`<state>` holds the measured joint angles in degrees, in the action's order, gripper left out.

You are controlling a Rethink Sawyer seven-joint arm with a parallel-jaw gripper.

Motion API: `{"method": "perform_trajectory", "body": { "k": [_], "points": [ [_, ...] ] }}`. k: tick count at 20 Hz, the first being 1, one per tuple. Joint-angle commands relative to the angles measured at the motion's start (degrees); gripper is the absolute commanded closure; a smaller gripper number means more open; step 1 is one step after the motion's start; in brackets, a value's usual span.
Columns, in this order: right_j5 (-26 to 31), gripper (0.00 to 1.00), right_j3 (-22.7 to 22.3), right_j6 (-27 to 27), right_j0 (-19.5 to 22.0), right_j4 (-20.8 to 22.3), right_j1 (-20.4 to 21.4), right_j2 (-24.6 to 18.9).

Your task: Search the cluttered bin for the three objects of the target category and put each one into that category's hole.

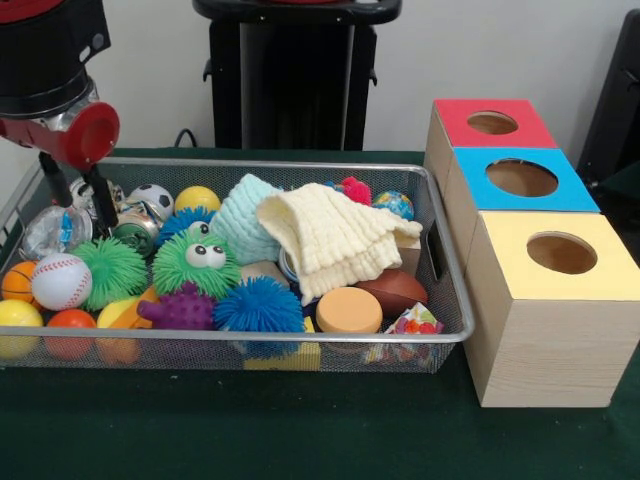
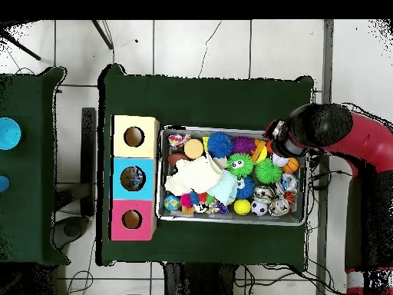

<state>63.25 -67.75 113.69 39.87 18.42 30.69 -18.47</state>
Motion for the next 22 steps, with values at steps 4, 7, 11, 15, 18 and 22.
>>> {"method": "perform_trajectory", "body": {
  "k": [4,7,11,15,18,22],
  "points": [
    [6.4,0.0,8.5,-9.6,-1.2,2.5,-6.5,-2.6],
    [6.2,0.0,10.3,-9.3,-1.3,2.5,-8.3,-2.5],
    [6.9,0.0,9.0,-9.4,-1.4,1.9,-7.1,-2.1],
    [6.0,0.0,2.9,-10.1,0.0,0.7,-2.3,-1.5],
    [4.3,0.0,-3.7,-9.4,1.6,-0.6,2.5,-0.6],
    [5.8,0.0,-5.0,-9.0,2.0,-0.7,4.6,-0.4]
  ]
}}
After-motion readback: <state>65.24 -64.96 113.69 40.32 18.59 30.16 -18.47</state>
